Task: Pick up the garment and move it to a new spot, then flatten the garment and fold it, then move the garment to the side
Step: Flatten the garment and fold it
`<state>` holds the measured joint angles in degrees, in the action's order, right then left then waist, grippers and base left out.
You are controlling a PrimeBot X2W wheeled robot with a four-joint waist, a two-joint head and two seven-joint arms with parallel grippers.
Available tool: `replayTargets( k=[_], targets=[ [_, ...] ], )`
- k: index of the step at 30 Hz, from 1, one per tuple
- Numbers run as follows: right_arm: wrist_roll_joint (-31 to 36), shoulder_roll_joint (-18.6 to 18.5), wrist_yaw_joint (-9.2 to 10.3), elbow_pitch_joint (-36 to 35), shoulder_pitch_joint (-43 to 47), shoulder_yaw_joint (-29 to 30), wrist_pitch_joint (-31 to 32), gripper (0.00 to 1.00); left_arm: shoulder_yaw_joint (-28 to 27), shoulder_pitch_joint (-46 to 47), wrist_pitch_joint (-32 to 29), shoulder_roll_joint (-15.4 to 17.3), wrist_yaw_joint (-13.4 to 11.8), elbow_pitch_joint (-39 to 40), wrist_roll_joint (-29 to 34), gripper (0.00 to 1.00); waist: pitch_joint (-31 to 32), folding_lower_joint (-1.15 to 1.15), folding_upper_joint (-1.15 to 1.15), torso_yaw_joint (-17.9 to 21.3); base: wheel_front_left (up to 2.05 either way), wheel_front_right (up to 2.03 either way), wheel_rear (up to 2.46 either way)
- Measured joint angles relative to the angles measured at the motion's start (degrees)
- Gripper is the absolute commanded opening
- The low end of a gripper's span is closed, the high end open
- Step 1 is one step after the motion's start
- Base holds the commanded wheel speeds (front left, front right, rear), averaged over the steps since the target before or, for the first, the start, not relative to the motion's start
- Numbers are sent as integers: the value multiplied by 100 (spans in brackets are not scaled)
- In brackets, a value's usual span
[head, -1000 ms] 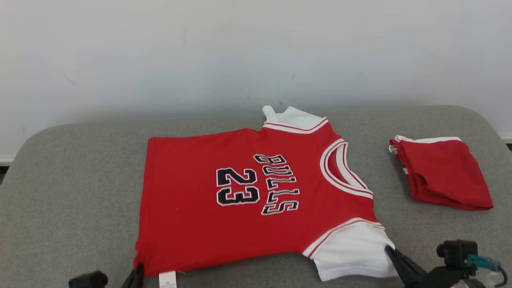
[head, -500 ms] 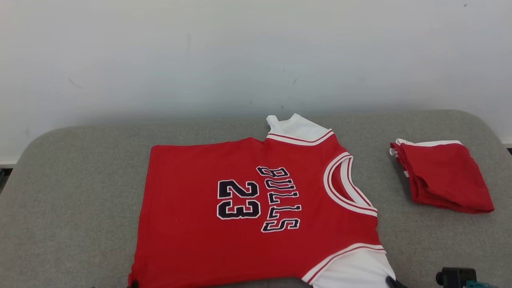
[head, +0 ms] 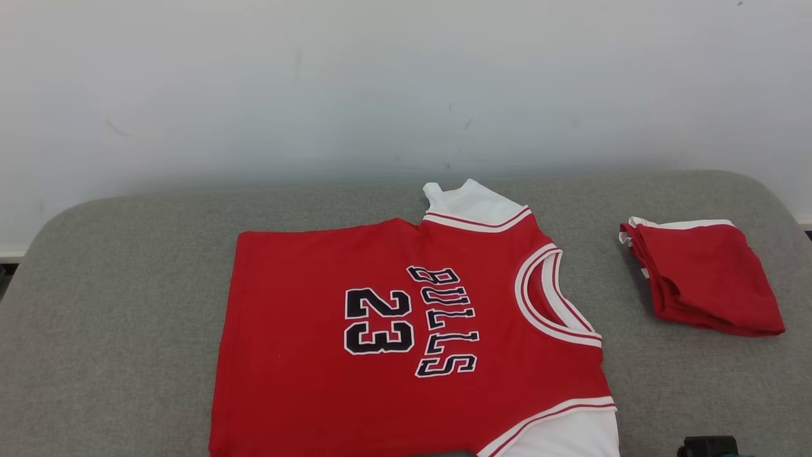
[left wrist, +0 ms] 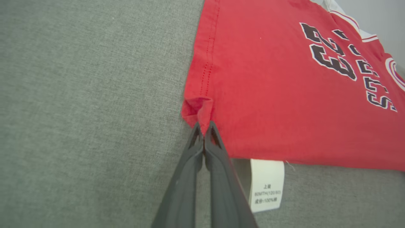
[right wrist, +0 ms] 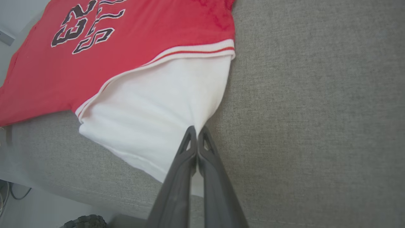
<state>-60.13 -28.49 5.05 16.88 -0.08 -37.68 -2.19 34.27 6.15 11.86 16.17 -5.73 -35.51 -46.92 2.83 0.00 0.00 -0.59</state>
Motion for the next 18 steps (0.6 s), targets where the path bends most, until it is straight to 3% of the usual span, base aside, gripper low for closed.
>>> replayTargets(
  k=[3, 4, 5, 6, 7, 18],
  targets=[
    [59, 2, 12, 10, -31, -38, 70, 0, 8, 1, -32, -8, -30, -65, 9, 0, -8, 0, 0, -6, 0, 0, 0],
    [70, 4, 35, 14, -33, -41, 77, 21, 11, 3, -62, -9, -30, -82, 9, 0, -10, 0, 0, -8, 0, 0, 0],
    [76, 8, 52, 23, -37, -43, 98, 83, 18, 3, -82, -12, -30, -98, 9, 19, -10, 0, 0, -8, 0, 0, 0],
    [77, 8, 53, 29, -39, -46, 120, 100, 11, 3, -81, -21, -31, -107, 9, 50, -10, 0, 0, -8, 0, 0, 0],
    [76, 15, 57, 32, -39, -36, 118, 100, 2, 3, -74, -31, -32, -110, 9, 100, -10, 0, 0, -7, 0, 0, 0],
    [94, -269, 158, -155, -39, 457, -191, 100, -346, -99, 125, 194, -100, 258, 66, 100, 56, 0, 0, 12, 0, 0, 0]
  ],
)
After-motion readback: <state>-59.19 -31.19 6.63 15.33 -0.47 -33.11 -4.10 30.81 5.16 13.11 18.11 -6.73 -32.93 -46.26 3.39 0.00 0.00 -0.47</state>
